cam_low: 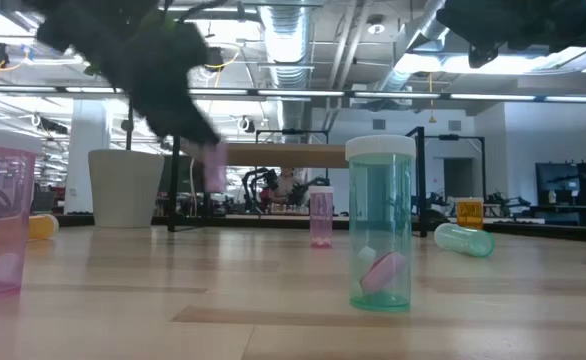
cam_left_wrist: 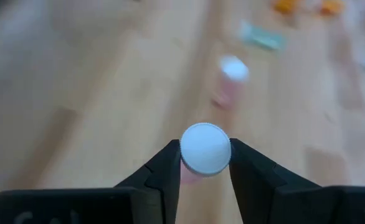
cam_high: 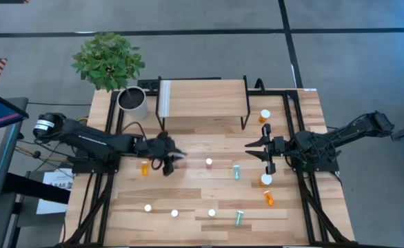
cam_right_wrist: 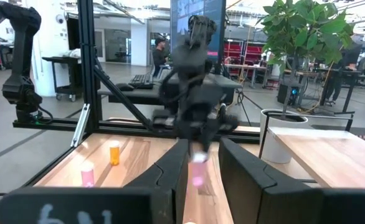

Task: Pick and place medicine bottles onto shelf by color
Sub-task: Put the top left pink pill bottle on the shelf

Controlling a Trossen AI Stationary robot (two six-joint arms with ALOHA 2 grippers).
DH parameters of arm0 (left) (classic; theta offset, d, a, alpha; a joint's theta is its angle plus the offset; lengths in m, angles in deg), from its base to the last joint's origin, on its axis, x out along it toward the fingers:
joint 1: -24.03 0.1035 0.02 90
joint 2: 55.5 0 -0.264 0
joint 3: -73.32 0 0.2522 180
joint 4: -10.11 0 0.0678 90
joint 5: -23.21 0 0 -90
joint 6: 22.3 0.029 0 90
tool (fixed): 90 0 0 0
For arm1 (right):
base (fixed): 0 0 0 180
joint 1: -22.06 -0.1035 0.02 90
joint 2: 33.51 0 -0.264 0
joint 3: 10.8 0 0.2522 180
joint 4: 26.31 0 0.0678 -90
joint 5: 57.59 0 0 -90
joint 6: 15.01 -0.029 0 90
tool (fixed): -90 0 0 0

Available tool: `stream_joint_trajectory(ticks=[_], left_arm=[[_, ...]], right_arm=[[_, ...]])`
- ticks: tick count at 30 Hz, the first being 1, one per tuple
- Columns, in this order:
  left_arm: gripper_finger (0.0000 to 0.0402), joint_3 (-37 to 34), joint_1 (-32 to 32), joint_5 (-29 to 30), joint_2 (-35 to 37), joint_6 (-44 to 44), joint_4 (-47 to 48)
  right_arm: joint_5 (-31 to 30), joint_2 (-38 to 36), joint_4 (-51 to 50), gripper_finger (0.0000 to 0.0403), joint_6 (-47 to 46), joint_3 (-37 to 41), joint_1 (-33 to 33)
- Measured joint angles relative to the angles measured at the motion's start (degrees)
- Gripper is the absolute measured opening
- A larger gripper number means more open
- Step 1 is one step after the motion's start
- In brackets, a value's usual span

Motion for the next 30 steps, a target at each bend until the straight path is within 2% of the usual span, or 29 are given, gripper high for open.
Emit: stream_joint_trajectory(ticks=[4, 6, 12, 18, 23, 26, 30], left_arm=[[0.01, 11.7, 3.2, 8.3, 0.4, 4.8, 13.1], [0.01, 16.7, 5.3, 11.1, 0.4, 7.4, 16.2], [0.01, 25.2, 13.7, 12.1, 0.4, 15.9, 17.8], [0.01, 25.8, 24.6, 4.6, 0.4, 17.0, 17.4], [0.01, 25.8, 33.9, -4.4, -1.0, 15.8, 16.3], [0.01, 25.9, 37.7, -7.1, -3.0, 15.0, 14.3], [0.01, 25.9, 40.5, -7.2, -6.4, 15.0, 13.4]], right_arm=[[0.0, 0.0, 0.1, 0.0114, 0.0, 0.0, 0.0], [0.0, 0.0, 0.2, 0.0114, 0.0, 0.0, 0.0], [0.0, 0.0, 0.8, 0.0114, -0.5, 0.0, 0.0], [0.0, 0.0, 0.8, 0.0114, -0.6, 0.0, 0.0], [0.0, 0.0, 0.8, 0.0114, -0.6, 0.0, 0.0], [0.0, 0.0, 0.8, 0.0114, -0.5, 0.0, 0.0], [0.0, 0.0, 1.0, 0.0114, -0.5, 0.0, 0.0]])
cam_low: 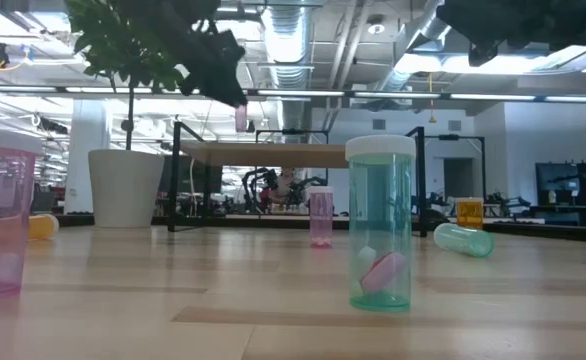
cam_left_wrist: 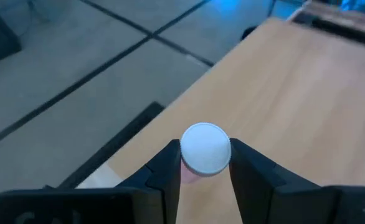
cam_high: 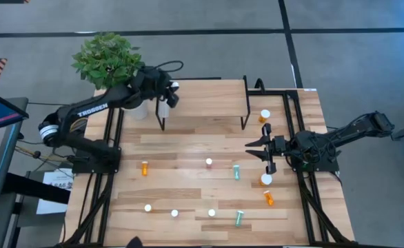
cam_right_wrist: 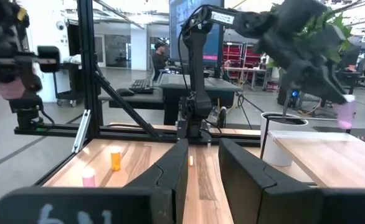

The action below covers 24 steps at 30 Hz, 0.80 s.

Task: Pick and place medicine bottles onto shelf by color
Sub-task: Put the top left pink pill bottle on the shelf

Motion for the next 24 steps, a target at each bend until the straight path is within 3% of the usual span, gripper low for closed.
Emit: stream_joint_trajectory(ticks=[9, 14, 24], left_arm=[[0.01, 0.1, 2.0, 2.2, -5.8, 0.0, -1.7], [0.01, 0.0, 2.3, 5.8, -6.1, 0.0, -2.8], [0.01, 0.0, 2.6, 5.5, -6.0, -3.3, -2.7]], right_arm=[[0.0, 0.0, 0.1, 0.0114, 0.1, 0.0, -0.4], [0.0, 0.0, 0.2, 0.0114, 0.1, 0.0, -0.4], [0.0, 0.0, 0.1, 0.0114, 0.5, 0.0, -0.3]])
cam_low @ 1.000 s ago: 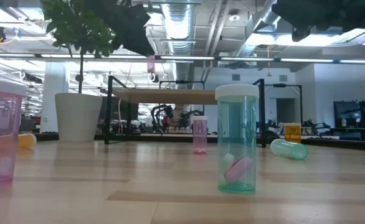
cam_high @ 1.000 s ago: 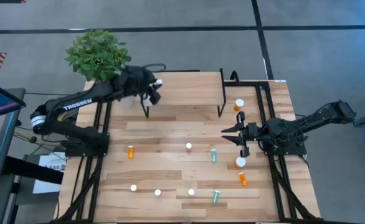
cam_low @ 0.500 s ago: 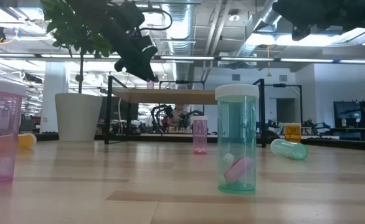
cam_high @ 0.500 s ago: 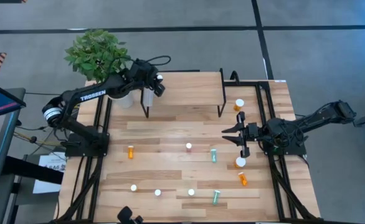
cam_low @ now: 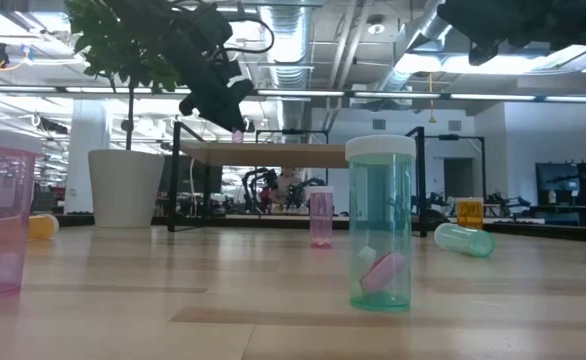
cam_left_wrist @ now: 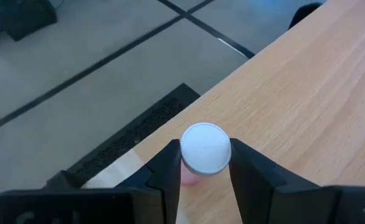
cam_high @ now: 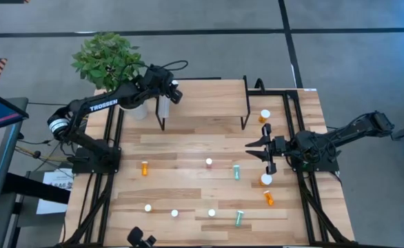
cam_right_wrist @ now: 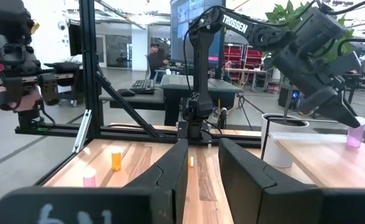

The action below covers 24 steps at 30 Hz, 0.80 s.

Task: Pick and place medicine bottles onto shelf by color
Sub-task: Put the top left pink pill bottle on the shelf

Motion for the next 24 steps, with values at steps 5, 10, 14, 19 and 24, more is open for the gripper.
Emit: stream_joint_trajectory(ticks=[5, 10, 14, 19, 24], left_arm=[[0.01, 0.0, 0.0, -1.1, 0.1, -3.0, 0.2], [0.01, 0.0, 0.0, -0.6, 0.1, -4.4, 0.5], [0.01, 0.0, 0.0, 0.4, 0.1, -5.1, 0.8], [0.01, -0.1, -0.2, 0.8, 0.1, -5.3, 0.2], [0.01, -0.2, -0.5, 0.8, 0.1, -5.9, 0.0]], right_arm=[[0.0, 0.0, 0.0, 0.0114, 0.0, 0.0, 0.0], [0.0, 0.0, 0.0, 0.0114, 0.0, 0.0, 0.0], [0.0, 0.0, 0.0, 0.0114, 0.0, 0.0, 0.0], [0.0, 0.0, 0.0, 0.0114, -0.4, 0.0, 0.0], [0.0, 0.0, 0.0, 0.0114, -0.4, 0.0, 0.0]])
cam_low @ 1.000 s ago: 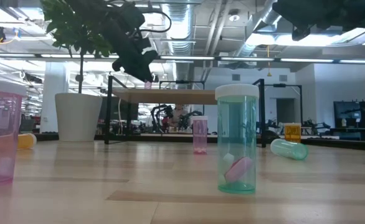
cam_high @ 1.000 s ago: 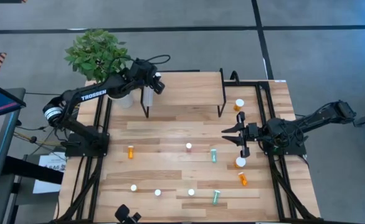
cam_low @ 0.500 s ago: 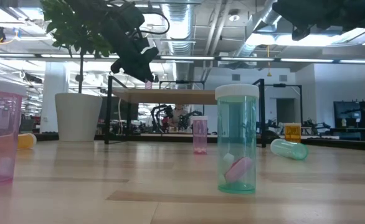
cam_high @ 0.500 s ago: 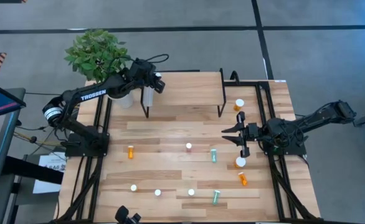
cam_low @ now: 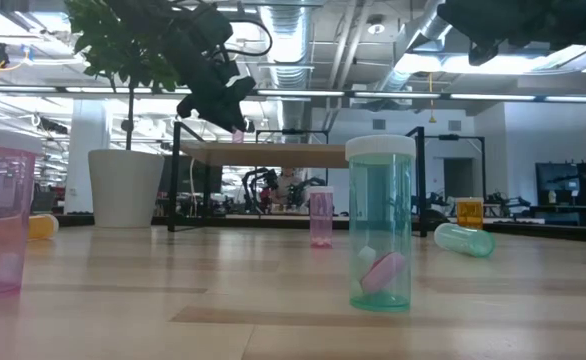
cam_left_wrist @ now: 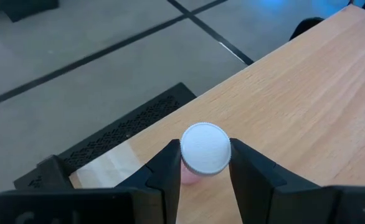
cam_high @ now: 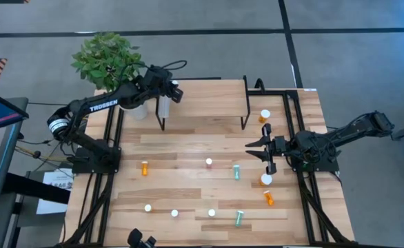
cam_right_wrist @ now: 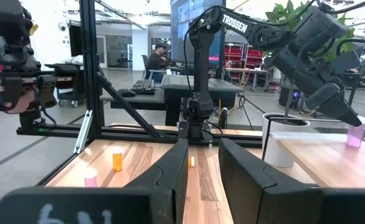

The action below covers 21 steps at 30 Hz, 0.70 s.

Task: Pick and place medicine bottles onto shelf by color
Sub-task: Put the top left pink pill bottle on the shelf

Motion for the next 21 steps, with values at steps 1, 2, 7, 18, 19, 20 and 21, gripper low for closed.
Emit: stream_joint_trajectory(ticks=[1, 2, 7, 18, 19, 20, 21], left_arm=[[0.01, 0.0, 0.0, 0.0, 0.0, -0.1, 0.0], [0.01, 0.0, 0.0, 0.0, 0.0, -0.2, 0.1], [0.01, 0.0, 0.0, 0.1, 0.0, -1.0, 0.7], [0.0104, 0.0, 0.1, -0.7, 0.0, -1.0, 0.9], [0.0108, 0.0, 0.1, -0.7, 0.0, -1.0, 0.9], [0.0113, 0.0, 0.0, -0.7, 0.0, -1.0, 1.0], [0.012, 0.0, 0.1, -0.9, 0.0, -1.0, 1.1]], right_arm=[[0.0, 0.0, 0.0, 0.0114, 0.0, 0.0, 0.0], [0.0, 0.0, 0.0, 0.0114, 0.0, 0.0, 0.0], [0.0, 0.0, 0.0, 0.0114, 0.0, 0.0, 0.0], [0.0, 0.0, 0.0, 0.0114, -0.2, 0.0, 0.0], [0.0, 0.0, 0.0, 0.0114, -0.2, 0.0, 0.0], [0.0, 0.0, 0.0, 0.0114, -0.2, 0.0, 0.0], [0.0, 0.0, 0.0, 0.0114, -0.2, 0.0, 0.0]])
